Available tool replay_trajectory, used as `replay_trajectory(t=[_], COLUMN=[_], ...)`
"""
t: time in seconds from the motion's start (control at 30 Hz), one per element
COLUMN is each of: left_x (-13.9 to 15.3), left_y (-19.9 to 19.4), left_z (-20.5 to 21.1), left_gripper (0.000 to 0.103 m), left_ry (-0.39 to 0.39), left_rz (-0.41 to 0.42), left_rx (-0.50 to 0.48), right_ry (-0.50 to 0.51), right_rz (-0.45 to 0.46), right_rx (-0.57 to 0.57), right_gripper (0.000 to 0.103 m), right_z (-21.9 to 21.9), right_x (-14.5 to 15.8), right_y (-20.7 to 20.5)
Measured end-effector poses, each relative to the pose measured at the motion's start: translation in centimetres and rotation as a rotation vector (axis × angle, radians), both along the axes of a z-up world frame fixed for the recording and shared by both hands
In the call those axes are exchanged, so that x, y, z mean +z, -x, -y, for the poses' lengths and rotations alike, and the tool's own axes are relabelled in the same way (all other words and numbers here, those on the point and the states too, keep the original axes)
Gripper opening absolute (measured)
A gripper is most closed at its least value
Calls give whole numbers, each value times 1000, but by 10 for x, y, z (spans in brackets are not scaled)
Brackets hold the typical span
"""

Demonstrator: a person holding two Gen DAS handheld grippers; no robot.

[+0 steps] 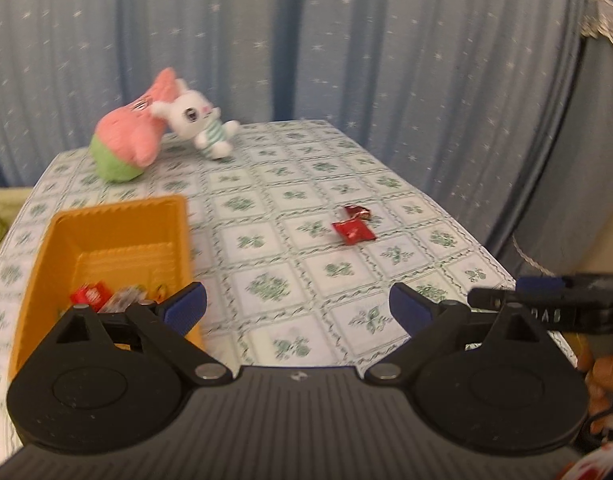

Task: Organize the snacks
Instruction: 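Move both open tools toward the red candies on the tablecloth, then grasp a red-wrapped candy with the left tool while the right grasps another red candy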

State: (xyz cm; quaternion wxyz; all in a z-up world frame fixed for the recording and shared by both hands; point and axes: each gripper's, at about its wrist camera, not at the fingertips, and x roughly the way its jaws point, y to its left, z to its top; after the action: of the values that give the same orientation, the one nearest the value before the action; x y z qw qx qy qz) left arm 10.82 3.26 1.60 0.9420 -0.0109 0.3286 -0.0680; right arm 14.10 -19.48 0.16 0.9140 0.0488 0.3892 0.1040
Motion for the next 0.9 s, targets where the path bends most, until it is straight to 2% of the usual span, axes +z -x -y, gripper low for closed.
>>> replay_trajectory(t=[0.2,0.4,0.6,0.73,0.8,0.9], left_x=[-14,-41,-71,-85,-95,-110], left_y=[-47,-108,-166,-200,-214,-231], left_z=[26,48,69,84,93,104], left_gripper=[96,89,78,73,72,61], left_ry=[-41,-87,-163,-200,-230,-277], left_rz=[-4,-22,-55,-92,-109,-135], left_rx=[-94,-192,-302,-374,-420,-480], right_ry=[-4,-30,-9,-15,-18,-1], right_rz=[22,17,12,-19,-30,-19], right_rx=[11,18,59,30,21,22], right_gripper=[73,73,73,73,70,67], right_z=[12,24,30,39,42,44], right_x=[-4,-26,-55,-77,-83,-86], right_y=[-42,-99,-149,-173,-182,-192])
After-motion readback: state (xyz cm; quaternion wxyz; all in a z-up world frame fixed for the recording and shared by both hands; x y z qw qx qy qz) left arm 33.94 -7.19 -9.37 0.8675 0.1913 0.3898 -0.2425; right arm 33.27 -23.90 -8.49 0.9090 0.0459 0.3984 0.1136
